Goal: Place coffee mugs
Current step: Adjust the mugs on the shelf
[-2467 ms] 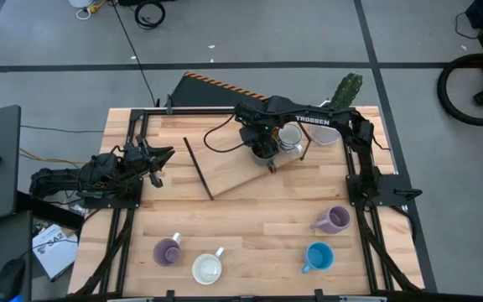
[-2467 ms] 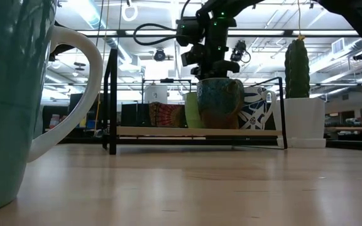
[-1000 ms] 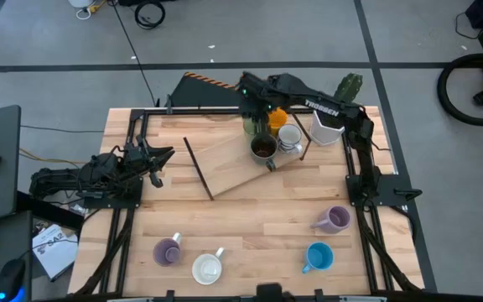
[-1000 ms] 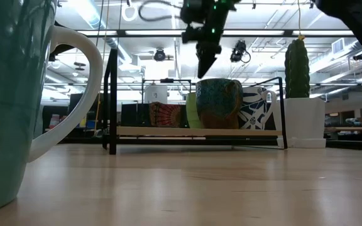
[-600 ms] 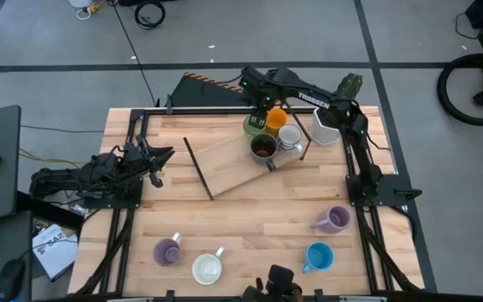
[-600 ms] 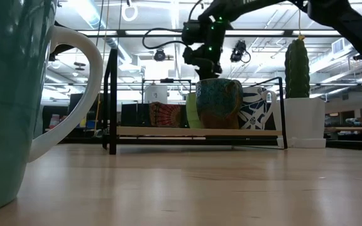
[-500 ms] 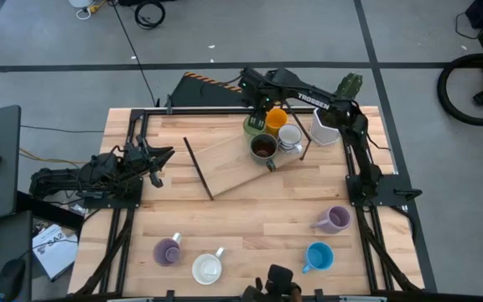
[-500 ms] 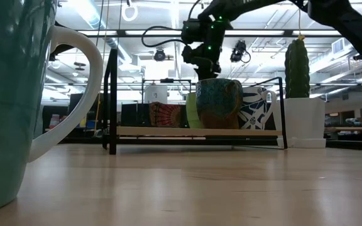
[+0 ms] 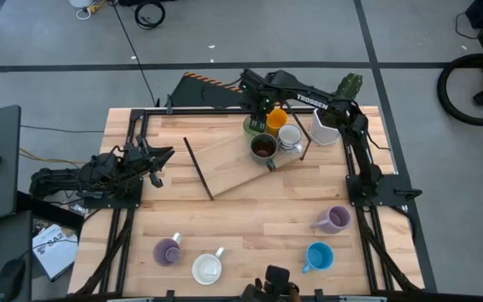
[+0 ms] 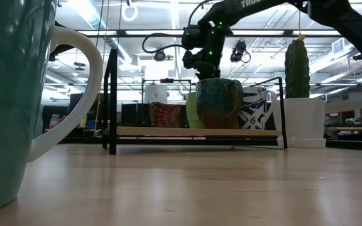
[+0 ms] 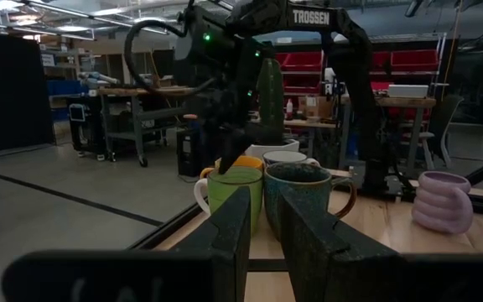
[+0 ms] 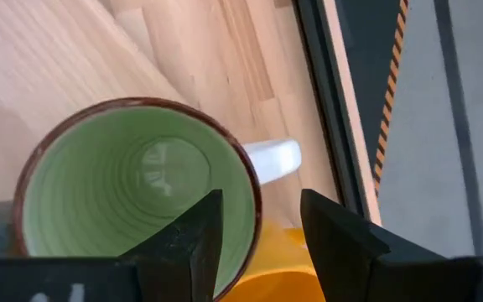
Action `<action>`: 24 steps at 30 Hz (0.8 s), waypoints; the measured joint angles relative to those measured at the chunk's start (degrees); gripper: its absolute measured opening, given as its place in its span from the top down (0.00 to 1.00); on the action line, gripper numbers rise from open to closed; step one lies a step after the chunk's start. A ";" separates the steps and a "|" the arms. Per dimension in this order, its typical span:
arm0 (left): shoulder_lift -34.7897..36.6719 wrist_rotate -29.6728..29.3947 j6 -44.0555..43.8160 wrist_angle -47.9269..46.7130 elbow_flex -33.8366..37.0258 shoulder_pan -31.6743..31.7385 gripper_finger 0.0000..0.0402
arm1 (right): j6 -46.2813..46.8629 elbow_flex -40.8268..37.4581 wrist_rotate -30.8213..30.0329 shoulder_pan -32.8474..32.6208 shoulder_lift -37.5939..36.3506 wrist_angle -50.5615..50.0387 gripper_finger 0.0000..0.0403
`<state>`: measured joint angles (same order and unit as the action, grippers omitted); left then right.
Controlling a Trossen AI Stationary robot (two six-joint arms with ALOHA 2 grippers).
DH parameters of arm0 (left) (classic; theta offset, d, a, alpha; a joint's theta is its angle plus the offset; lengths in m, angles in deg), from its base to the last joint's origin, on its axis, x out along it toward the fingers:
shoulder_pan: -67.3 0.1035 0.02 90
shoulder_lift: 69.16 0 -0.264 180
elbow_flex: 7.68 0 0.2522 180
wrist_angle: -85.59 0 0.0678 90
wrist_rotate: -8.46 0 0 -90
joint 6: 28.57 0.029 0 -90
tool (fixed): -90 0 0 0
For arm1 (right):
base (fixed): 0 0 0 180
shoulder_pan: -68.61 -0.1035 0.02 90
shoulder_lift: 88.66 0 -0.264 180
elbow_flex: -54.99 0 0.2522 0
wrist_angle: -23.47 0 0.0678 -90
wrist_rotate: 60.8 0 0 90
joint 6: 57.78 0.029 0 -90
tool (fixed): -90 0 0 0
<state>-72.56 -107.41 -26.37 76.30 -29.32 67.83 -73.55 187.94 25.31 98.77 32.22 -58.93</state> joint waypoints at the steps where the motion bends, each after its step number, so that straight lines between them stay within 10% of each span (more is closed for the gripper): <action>1: 0.00 0.00 0.00 0.00 0.00 0.00 0.83 | -0.58 -0.08 -0.58 0.00 0.00 0.58 0.59; 24: 0.00 0.00 0.00 -0.01 0.00 0.00 0.83 | -11.64 -0.18 3.90 -0.59 -0.02 3.28 0.83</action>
<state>-72.56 -107.40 -26.38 76.29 -29.32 67.83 -85.19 187.77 29.20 98.17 32.20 -55.65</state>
